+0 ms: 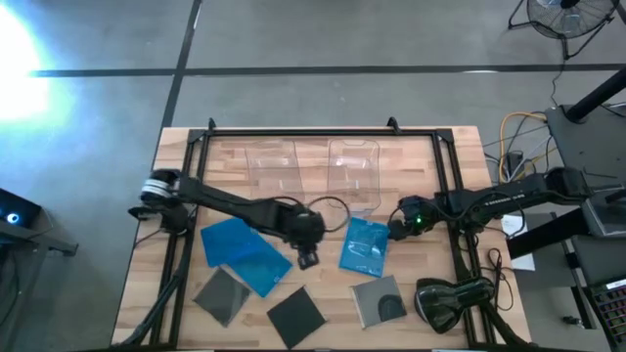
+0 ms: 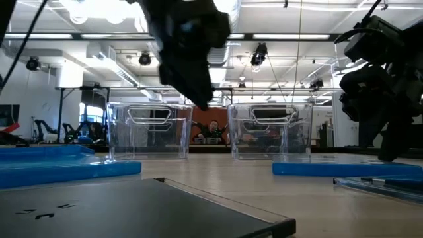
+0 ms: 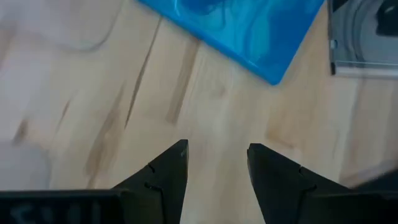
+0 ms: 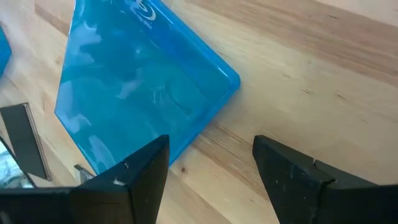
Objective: Pick & place jewel cases by type
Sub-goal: Put the right blue CD case into the right transparent bin
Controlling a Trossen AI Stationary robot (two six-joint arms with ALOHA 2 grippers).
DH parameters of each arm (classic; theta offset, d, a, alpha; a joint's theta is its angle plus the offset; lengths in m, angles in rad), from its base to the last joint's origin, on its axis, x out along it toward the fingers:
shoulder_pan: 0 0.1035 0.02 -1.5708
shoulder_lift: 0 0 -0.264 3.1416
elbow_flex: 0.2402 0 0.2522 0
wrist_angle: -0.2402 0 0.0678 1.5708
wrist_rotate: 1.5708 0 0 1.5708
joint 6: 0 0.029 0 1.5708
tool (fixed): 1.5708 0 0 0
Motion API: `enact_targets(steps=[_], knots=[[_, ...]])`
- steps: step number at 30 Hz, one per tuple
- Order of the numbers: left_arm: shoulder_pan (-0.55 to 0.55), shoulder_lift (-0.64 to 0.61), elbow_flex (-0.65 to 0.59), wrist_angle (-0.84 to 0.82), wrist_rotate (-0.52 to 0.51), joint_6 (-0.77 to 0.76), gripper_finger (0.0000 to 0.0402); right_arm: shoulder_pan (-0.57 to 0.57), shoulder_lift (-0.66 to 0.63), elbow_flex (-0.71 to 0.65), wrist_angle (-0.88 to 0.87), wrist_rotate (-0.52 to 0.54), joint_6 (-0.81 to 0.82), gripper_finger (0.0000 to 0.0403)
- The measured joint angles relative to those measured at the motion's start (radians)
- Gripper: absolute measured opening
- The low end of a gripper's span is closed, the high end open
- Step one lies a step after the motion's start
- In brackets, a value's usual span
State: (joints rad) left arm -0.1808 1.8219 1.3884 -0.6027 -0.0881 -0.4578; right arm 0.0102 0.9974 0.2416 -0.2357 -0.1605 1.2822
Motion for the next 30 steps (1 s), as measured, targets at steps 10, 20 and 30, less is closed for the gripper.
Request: enact_targets(steps=[10, 20, 30], knots=[[0.007, 0.27, 0.217, 0.035, 0.116, 0.019, 0.0147, 0.003, 0.021, 0.001, 0.023, 0.007, 0.067, 0.0233], [-0.004, 0.468, 0.388, 0.106, 0.154, -0.023, 0.0147, 0.01, 0.052, 0.001, 0.072, 0.007, 0.05, 0.0233], [0.004, 0.517, 0.456, 0.133, 0.148, -0.014, 0.0147, 0.01, 0.052, -0.004, 0.125, -0.049, -0.071, 0.0233]])
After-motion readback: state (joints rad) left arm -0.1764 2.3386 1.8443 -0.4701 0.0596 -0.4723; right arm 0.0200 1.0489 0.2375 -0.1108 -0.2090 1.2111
